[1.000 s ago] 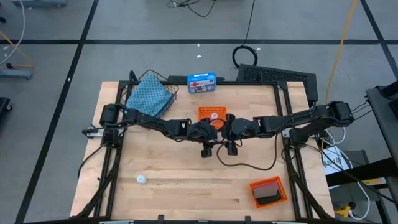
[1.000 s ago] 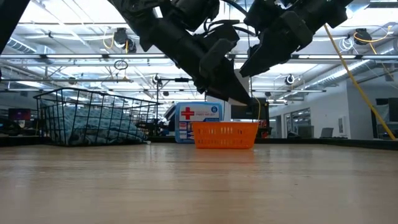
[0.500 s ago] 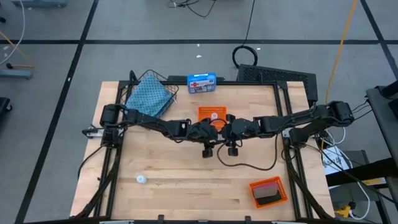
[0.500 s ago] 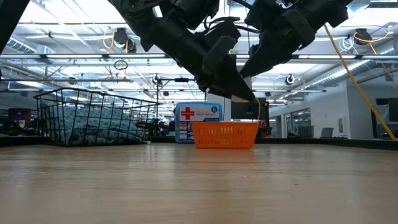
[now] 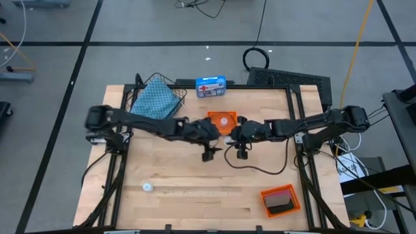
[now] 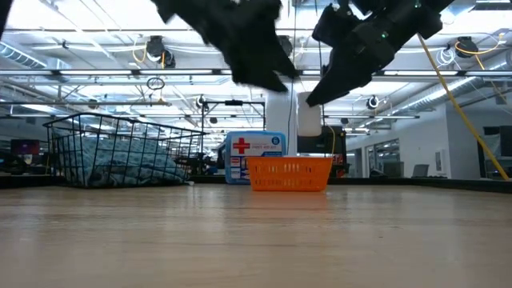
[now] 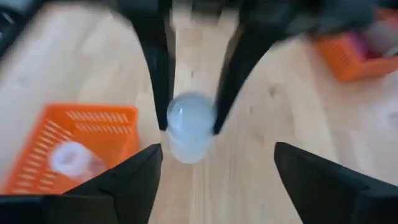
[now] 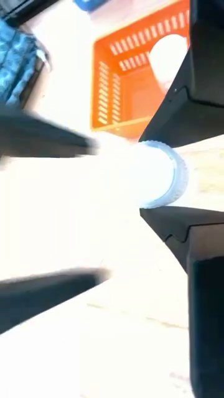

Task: Pick & place medical supplies in basket/bin
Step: Put the top transparent pill bottle into the top orange bin, then put the transparent pill bottle into the top orange bin

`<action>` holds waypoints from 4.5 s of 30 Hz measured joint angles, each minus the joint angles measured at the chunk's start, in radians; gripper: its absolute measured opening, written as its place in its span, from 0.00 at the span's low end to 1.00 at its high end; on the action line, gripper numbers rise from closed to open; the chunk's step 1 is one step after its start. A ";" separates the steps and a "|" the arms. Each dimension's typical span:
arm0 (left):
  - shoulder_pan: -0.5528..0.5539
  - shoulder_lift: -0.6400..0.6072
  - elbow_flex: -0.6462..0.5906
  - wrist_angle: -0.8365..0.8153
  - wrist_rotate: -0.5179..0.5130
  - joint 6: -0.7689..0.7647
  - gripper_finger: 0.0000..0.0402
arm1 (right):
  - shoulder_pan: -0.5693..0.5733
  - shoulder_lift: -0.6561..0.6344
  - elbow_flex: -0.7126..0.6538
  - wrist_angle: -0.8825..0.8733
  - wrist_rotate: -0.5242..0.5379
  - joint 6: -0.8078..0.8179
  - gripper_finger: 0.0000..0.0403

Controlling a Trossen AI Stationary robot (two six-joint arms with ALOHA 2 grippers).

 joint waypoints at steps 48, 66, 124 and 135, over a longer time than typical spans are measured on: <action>0.068 -0.534 -0.677 0.527 -0.120 -0.190 0.85 | -0.271 0.395 0.225 0.176 -0.141 -0.019 0.32; 0.068 -0.533 -0.677 0.527 -0.120 -0.190 0.84 | -0.273 0.396 0.208 0.105 -0.168 0.003 0.33; -0.684 -0.646 -0.552 -0.745 -0.205 -1.153 0.73 | -0.238 -0.061 0.084 0.141 -0.163 -0.165 0.54; -0.925 -0.645 -0.594 -0.778 0.004 -1.571 0.68 | -0.238 -0.048 0.058 0.141 -0.163 -0.162 0.54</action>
